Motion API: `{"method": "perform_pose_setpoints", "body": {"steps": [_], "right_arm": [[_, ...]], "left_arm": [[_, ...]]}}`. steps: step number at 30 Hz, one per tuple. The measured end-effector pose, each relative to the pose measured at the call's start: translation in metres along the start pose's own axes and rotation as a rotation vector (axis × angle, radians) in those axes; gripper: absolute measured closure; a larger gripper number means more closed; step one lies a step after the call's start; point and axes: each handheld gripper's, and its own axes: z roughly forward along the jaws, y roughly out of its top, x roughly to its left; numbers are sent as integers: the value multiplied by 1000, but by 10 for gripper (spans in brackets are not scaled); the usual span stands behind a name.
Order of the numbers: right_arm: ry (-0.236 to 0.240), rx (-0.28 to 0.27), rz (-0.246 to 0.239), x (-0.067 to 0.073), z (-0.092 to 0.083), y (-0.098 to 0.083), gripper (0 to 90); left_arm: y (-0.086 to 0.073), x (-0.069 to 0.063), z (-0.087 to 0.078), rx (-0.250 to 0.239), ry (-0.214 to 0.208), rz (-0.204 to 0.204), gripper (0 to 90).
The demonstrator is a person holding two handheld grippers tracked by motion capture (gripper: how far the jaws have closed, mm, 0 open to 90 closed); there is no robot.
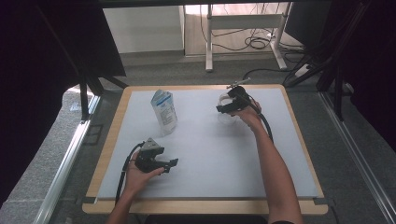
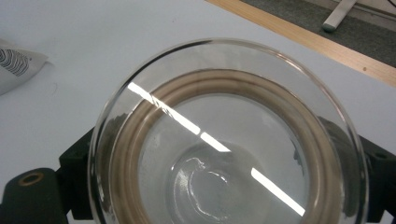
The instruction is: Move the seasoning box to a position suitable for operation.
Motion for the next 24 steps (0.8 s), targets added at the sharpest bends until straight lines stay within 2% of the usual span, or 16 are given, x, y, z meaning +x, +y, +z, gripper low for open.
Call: {"method": "perform_pose_setpoints", "body": {"steps": [3,9,16,24], "right_arm": [[-3,-30,3,0,-11,1,113],[-8,-46,3,4,-29,-1,113],[-2,-71,5,9,-52,-14,113],[6,-87,6,9,-66,-29,114]], "left_arm": [[0,0,0,1,3,0,195],[0,0,0,1,6,1,195],[0,1,-2,-4,8,-5,195],[-1,0,1,0,13,-11,195]]}}
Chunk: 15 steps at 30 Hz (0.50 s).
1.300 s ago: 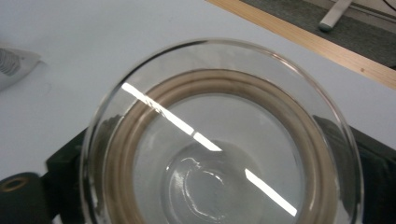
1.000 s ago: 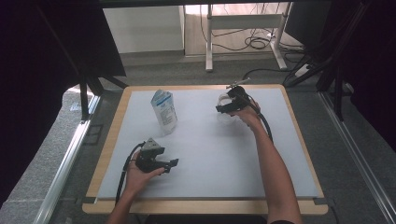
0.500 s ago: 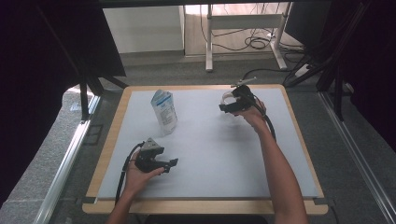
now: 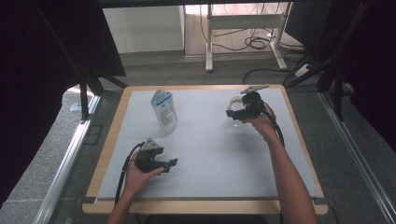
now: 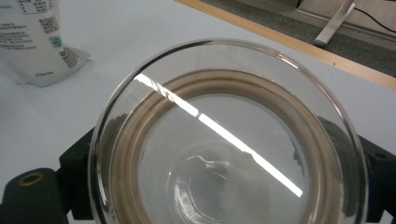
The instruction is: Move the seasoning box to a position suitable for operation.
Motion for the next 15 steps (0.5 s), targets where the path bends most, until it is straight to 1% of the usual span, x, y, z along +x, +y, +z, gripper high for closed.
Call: {"method": "perform_pose_setpoints", "body": {"steps": [5,6,10,13,15], "right_arm": [[-5,-5,3,0,-7,-5,113],[-6,-9,3,1,-11,-8,114],[-2,-25,8,2,-16,-13,113],[-7,-23,13,3,-20,-17,113],[-5,-28,3,6,-25,-22,114]], "left_arm": [[0,1,0,-1,0,1,195],[0,1,0,0,1,1,195],[0,0,1,2,0,-3,195],[0,0,1,3,-1,3,195],[0,-1,1,1,0,2,195]]}}
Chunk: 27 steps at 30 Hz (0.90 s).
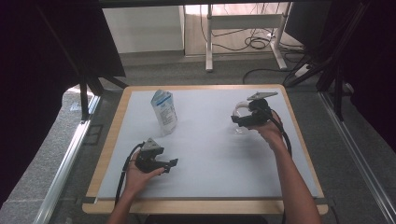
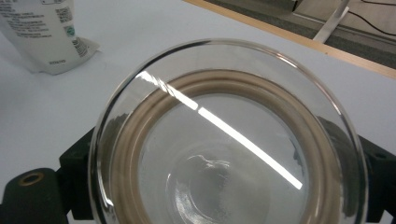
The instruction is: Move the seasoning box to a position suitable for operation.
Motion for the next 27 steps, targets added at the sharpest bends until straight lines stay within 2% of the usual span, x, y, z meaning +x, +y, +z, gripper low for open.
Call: {"method": "perform_pose_setpoints", "body": {"steps": [15,21,27], "right_arm": [[22,5,-16,12,-14,-25,113],[28,5,-18,16,-15,-33,113],[39,31,-25,19,-10,-38,113]], "left_arm": [[0,-1,1,5,-1,3,195],[-1,-1,3,10,1,0,195],[-1,-3,7,22,-5,2,195]]}}
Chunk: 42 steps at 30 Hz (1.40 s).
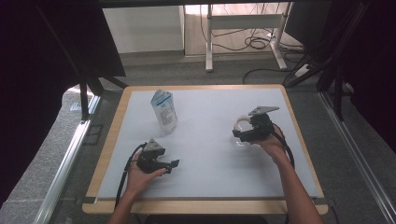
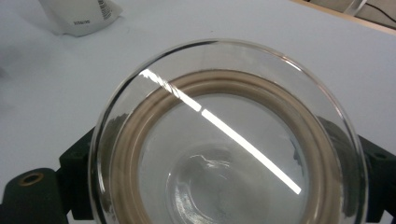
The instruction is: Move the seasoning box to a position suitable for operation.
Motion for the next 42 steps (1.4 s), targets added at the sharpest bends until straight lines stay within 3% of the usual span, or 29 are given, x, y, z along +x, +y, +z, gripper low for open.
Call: {"method": "perform_pose_setpoints", "body": {"steps": [13,18,21,24,26,27,30,31,32,33,34,35,36,37,40,42], "right_arm": [[38,43,-45,10,9,-1,112],[37,47,-17,9,9,-1,101],[29,10,9,11,4,2,54],[22,-37,21,11,-4,5,54],[9,-102,32,10,-21,9,82],[9,-102,32,10,-21,9,82],[11,-186,51,5,-42,7,230],[15,-233,77,0,-51,4,368],[15,-233,77,0,-51,4,368],[6,-255,90,-2,-56,1,455],[-12,-267,98,-4,-62,-4,645],[-12,-267,98,-4,-62,-4,645],[-42,-269,100,-5,-66,-9,778],[-42,-269,100,-5,-66,-9,778],[-103,-275,98,-5,-70,-20,896],[-115,-267,93,-4,-71,-24,898]], "left_arm": [[0,0,0,0,2,1,195],[0,0,0,-1,3,1,195],[0,0,-1,-3,3,6,195],[0,0,-2,-5,5,2,195],[0,0,-2,-6,6,4,195],[0,0,-2,-6,6,4,195],[0,0,-2,-5,7,4,195],[0,0,-2,-5,7,4,195],[0,0,-2,-5,7,4,195],[0,0,-2,-4,7,7,195],[0,0,-1,-5,9,7,195],[1,0,-1,-4,8,9,195],[1,0,-1,-5,8,9,195],[1,0,-1,-6,10,10,195],[1,0,-2,-12,14,6,195],[1,-1,-2,-13,14,1,196]]}}
